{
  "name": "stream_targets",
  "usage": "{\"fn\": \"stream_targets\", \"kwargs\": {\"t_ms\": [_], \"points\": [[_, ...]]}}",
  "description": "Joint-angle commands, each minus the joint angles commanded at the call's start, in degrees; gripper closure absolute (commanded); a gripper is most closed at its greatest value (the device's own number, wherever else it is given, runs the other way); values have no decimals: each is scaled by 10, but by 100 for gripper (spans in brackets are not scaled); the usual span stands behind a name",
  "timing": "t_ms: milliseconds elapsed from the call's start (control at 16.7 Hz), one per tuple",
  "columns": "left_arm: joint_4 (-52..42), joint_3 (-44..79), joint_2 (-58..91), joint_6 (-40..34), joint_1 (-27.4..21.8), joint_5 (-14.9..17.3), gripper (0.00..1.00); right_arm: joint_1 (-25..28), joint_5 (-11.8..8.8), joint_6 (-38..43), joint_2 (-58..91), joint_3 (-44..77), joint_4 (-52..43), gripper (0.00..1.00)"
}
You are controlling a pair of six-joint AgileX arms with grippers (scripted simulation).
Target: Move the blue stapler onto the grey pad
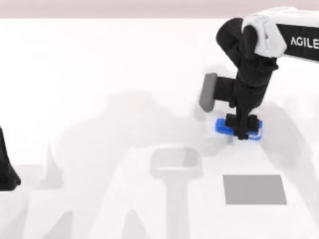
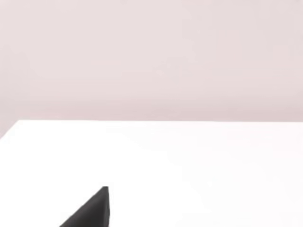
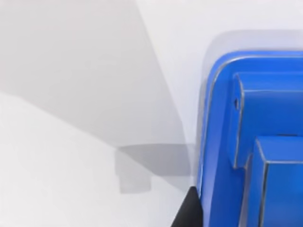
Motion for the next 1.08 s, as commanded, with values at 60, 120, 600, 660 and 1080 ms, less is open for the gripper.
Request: {"fn": "stream_targets", "kwargs": {"t_ms": [60,120,600,660,1080], "points": [[0,0,0,0,0,0,0,-2,0,1,-1,0,0,100],[0,0,0,0,0,0,0,-2,0,1,-1,2,-2,100],[0,0,0,0,0,0,0,1,0,-2,-28,145,-179,100],[0,0,0,0,0,0,0,2,0,-2,-32,159,-194,100],[0,0,0,0,0,0,0,2,0,-2,-43,160,-201,100]]}}
